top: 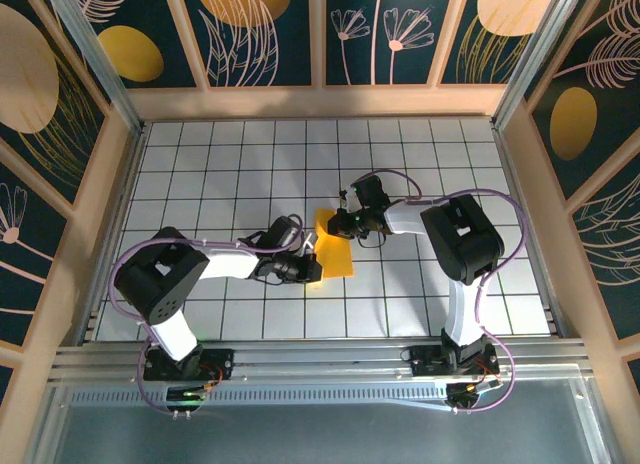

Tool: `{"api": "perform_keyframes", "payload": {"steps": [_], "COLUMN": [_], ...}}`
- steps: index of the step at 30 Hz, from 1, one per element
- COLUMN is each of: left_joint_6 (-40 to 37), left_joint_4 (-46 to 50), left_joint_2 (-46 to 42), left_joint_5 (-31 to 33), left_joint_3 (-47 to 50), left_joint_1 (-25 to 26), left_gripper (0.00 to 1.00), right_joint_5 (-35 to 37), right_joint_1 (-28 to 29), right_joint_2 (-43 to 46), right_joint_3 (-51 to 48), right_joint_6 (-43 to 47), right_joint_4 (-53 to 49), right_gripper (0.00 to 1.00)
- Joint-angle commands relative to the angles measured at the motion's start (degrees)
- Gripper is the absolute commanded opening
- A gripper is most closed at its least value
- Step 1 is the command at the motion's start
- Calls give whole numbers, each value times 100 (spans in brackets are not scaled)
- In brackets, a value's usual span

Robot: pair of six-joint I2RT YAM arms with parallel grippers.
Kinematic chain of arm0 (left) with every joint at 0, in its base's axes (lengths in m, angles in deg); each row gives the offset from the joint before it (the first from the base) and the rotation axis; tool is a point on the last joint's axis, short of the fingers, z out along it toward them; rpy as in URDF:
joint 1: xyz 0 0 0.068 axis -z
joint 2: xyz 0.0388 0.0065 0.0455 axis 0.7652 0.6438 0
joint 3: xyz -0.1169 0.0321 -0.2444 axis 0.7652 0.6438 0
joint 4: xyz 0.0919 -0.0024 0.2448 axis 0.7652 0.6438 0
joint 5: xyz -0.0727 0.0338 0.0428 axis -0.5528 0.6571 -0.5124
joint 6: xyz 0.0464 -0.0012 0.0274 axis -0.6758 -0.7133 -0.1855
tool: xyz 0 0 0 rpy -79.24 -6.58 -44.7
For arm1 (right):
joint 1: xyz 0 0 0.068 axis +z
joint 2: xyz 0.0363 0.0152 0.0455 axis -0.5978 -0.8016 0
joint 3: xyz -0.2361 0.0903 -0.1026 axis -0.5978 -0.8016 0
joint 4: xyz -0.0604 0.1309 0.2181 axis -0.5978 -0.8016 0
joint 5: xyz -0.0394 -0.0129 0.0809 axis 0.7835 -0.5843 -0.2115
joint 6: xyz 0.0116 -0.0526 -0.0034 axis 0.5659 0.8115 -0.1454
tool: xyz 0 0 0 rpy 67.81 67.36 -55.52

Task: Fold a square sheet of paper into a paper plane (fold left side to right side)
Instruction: First fold the square sheet of paper in half at the center of the table, then hold the square sheet of paper at the center of the table.

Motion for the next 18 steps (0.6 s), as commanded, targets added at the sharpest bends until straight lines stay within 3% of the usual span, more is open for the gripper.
{"api": "perform_keyframes", "payload": {"steps": [1,8,18], "left_joint_6": [-184,-326,-551], "left_joint_4": [843,899,759], "left_joint_2": [-252,-384,844], "left_joint_5": [-85,-241,-371], "left_joint_3": [-26,-570,-1474], "left_joint_1": [60,-525,-643], "left_gripper": [0,0,0], "right_joint_5": [505,494,496], "right_joint_1": [-71,-56,-28], "right_joint_2": [-235,-212,-182], "right_joint_3": [-97,-107,-100], "right_joint_6": [189,193,182], "right_joint_4": [-573,-578,-578], "right_gripper": [0,0,0]}}
